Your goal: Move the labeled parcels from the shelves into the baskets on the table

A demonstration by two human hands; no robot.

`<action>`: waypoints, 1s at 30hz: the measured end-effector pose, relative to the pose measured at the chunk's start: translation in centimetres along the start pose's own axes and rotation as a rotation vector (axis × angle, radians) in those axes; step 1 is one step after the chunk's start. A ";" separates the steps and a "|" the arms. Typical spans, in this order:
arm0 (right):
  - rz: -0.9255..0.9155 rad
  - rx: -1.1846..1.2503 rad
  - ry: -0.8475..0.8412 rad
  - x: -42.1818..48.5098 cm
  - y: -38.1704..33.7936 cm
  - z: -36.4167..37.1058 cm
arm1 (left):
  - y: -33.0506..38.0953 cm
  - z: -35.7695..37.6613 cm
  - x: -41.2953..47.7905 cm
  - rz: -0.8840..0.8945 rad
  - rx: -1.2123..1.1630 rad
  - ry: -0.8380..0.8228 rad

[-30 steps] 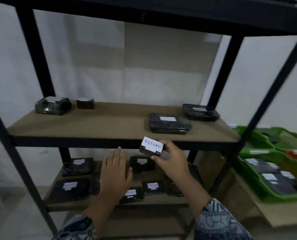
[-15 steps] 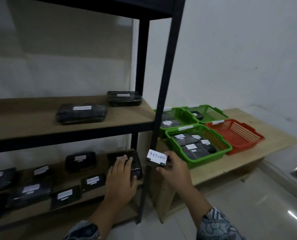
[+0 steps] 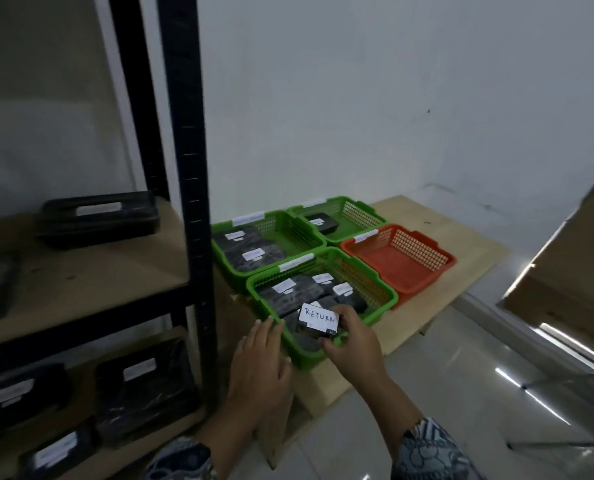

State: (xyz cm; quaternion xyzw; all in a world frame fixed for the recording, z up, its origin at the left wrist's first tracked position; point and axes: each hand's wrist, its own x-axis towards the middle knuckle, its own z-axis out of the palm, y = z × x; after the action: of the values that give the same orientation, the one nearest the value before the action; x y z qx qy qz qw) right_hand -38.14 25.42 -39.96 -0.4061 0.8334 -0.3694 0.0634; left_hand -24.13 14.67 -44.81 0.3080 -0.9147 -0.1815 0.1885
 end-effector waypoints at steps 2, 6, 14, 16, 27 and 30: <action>0.025 -0.025 -0.014 2.6 1.2 -0.6 | 0.7 1.0 2.9 0.022 0.016 -0.031; 0.043 -0.054 -0.004 7.2 4.0 -1.5 | 1.1 3.3 7.2 0.012 0.039 -0.045; 0.118 -0.154 -0.135 12.4 10.6 -1.9 | 1.2 7.5 10.0 -0.053 0.017 -0.005; 0.117 -0.164 -0.191 13.7 12.3 -2.0 | 1.5 8.2 10.2 -0.101 0.023 0.013; -0.093 -0.429 -0.734 21.8 17.9 -3.0 | 3.3 10.7 10.9 -0.353 0.100 0.128; -0.123 -0.425 -0.771 22.9 18.8 -2.4 | 3.9 11.4 10.7 -0.395 0.115 0.136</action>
State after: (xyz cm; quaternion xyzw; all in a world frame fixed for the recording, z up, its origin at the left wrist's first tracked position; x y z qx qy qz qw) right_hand -66.12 17.70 -46.29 -0.5672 0.7805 -0.0143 0.2627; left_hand -39.16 13.26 -50.38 0.5030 -0.8307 -0.1412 0.1926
